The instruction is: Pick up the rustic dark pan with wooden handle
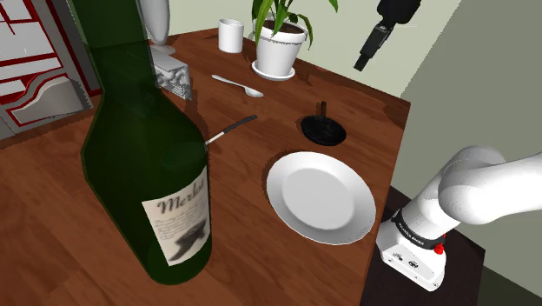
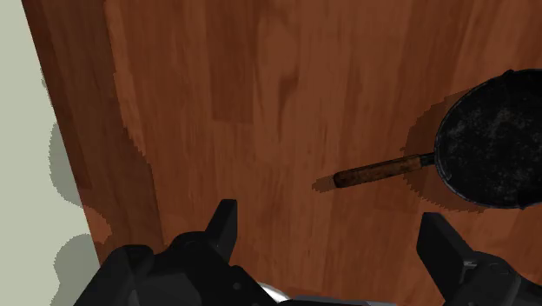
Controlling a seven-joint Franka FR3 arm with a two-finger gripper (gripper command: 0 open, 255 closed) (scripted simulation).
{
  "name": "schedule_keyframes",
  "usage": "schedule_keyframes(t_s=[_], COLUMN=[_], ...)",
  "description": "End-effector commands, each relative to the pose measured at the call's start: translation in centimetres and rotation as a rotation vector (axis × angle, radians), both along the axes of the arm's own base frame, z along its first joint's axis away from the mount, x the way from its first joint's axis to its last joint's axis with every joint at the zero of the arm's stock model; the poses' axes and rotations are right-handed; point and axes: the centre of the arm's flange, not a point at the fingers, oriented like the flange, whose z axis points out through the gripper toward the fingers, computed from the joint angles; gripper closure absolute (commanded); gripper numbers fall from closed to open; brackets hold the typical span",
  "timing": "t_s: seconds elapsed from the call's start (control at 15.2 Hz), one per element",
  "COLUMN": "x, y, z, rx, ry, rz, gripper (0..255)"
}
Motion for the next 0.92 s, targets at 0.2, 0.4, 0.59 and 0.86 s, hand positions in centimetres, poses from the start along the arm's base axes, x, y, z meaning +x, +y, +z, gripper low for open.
schedule_keyframes(t_s=[0.2,0.4,0.59,0.86], x=[0.9,1.5,2.0,2.1], y=[-0.2,0.1,0.9,1.1], z=[-3.2,-6.5,-9.7,-11.9], rx=[0.142,0.283,0.425,0.453], ry=[0.056,0.112,0.167,0.179], rz=[0.034,0.069,0.103,0.11], gripper=[0,0,0,0])
